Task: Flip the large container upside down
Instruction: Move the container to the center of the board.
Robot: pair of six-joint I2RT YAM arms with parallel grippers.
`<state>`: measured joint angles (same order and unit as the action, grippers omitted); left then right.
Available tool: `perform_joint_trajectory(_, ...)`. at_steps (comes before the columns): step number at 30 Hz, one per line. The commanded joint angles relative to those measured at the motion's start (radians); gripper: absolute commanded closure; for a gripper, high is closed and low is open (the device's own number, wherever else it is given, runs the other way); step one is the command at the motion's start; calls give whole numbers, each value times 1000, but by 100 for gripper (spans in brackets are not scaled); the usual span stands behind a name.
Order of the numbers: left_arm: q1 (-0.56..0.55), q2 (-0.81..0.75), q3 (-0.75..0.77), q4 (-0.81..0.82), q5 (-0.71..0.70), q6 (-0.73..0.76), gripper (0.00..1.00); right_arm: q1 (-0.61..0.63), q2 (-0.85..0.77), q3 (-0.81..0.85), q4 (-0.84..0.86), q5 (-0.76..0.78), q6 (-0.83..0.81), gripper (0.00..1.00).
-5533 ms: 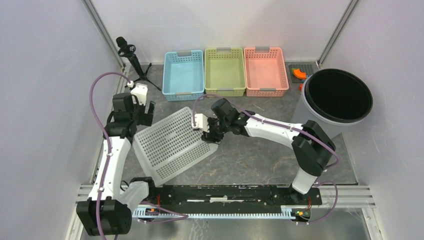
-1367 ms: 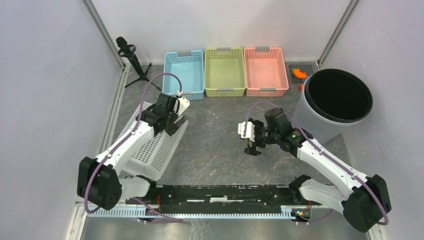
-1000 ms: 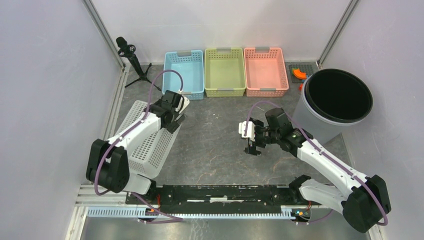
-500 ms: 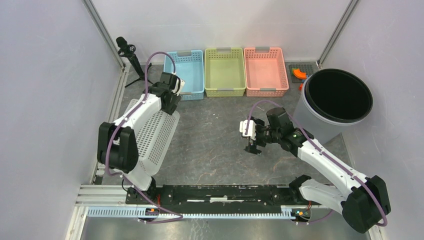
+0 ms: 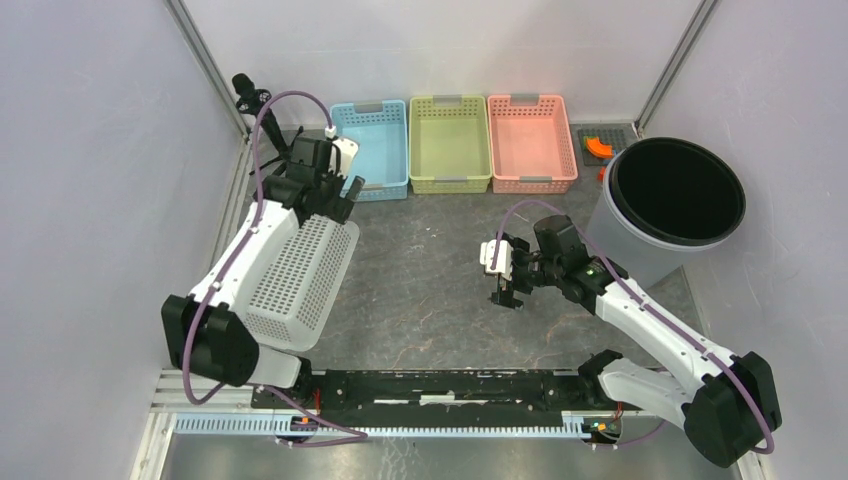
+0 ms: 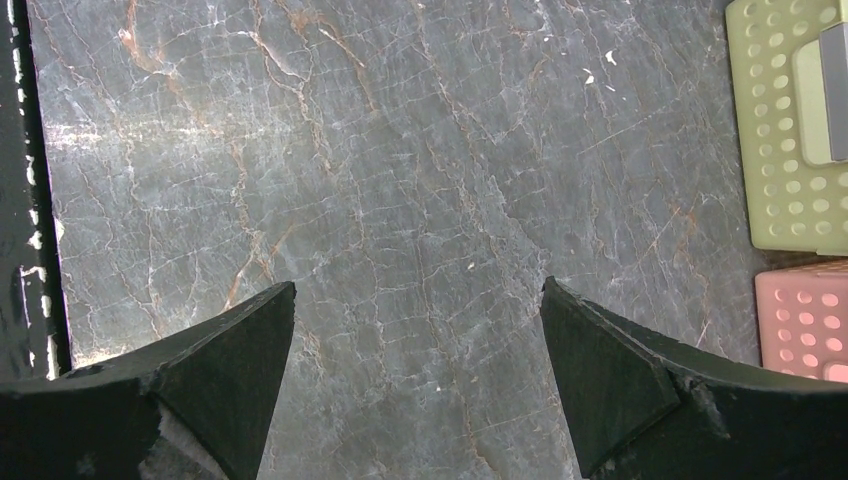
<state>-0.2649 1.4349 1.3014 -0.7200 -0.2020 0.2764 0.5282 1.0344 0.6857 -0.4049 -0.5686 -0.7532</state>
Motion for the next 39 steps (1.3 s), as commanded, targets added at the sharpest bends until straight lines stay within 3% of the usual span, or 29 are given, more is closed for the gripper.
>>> perform_joint_trajectory(1, 3, -6, -87, -8, -12, 19, 1, -4, -14, -8, 21, -24, -5, 2)
perform_joint_trajectory(8, 3, 35, -170, 73, -62, 43, 15, -4, -13, -11, 21, -27, -5, 2)
perform_joint_trajectory(20, 9, 236, -91, 77, -81, -53, 51, -4, -1, -14, 21, -24, -8, 2)
perform_joint_trajectory(27, 42, 296, -23, 61, -91, -106, 66, -5, 7, -14, 18, -21, -15, 2)
perform_joint_trajectory(39, 87, 335, 42, 34, -76, -145, 70, -4, 11, -12, 16, -24, -20, 2)
